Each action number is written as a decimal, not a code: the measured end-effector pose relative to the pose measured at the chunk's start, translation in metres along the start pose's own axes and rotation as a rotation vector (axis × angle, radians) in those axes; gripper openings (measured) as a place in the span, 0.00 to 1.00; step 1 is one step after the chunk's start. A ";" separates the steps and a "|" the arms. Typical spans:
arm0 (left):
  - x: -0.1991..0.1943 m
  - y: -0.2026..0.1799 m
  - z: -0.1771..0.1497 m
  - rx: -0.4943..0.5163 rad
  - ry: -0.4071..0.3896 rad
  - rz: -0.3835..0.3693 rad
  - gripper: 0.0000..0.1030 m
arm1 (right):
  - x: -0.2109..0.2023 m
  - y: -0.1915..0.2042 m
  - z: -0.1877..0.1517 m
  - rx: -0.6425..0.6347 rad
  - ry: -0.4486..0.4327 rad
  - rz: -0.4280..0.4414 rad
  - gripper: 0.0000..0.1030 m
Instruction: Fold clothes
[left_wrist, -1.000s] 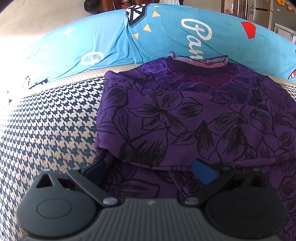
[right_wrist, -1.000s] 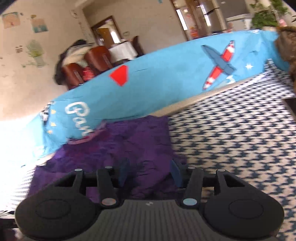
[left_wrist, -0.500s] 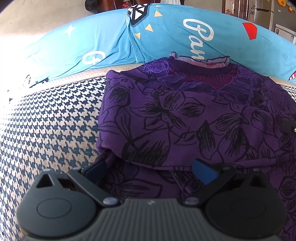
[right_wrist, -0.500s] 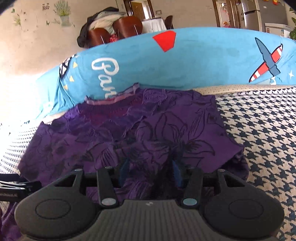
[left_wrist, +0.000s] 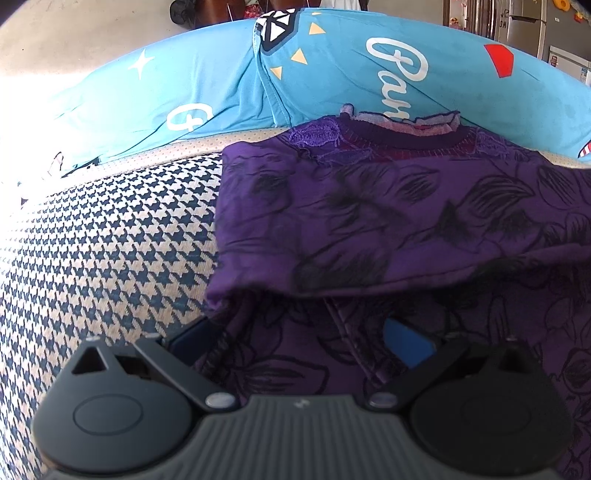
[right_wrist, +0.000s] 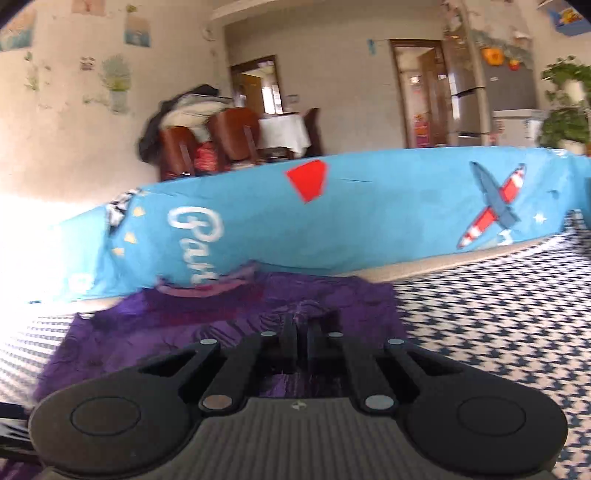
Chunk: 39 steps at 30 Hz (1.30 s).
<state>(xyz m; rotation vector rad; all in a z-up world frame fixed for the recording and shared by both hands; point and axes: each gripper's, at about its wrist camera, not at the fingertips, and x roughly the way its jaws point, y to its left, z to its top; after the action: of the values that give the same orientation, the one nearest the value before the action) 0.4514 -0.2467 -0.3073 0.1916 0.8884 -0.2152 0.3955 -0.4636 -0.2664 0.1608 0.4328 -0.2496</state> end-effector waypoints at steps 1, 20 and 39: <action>0.001 -0.001 0.000 0.001 0.004 -0.002 1.00 | 0.007 -0.002 -0.003 -0.015 0.020 -0.024 0.07; 0.001 -0.005 -0.003 0.000 -0.005 0.000 1.00 | 0.012 -0.062 -0.011 0.158 0.166 -0.040 0.75; 0.004 -0.003 -0.003 -0.001 0.004 0.001 1.00 | 0.041 -0.069 -0.029 0.168 0.194 0.053 0.36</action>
<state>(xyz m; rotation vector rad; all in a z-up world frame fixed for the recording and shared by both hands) 0.4502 -0.2494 -0.3126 0.1911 0.8919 -0.2136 0.4014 -0.5319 -0.3174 0.3623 0.5991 -0.2189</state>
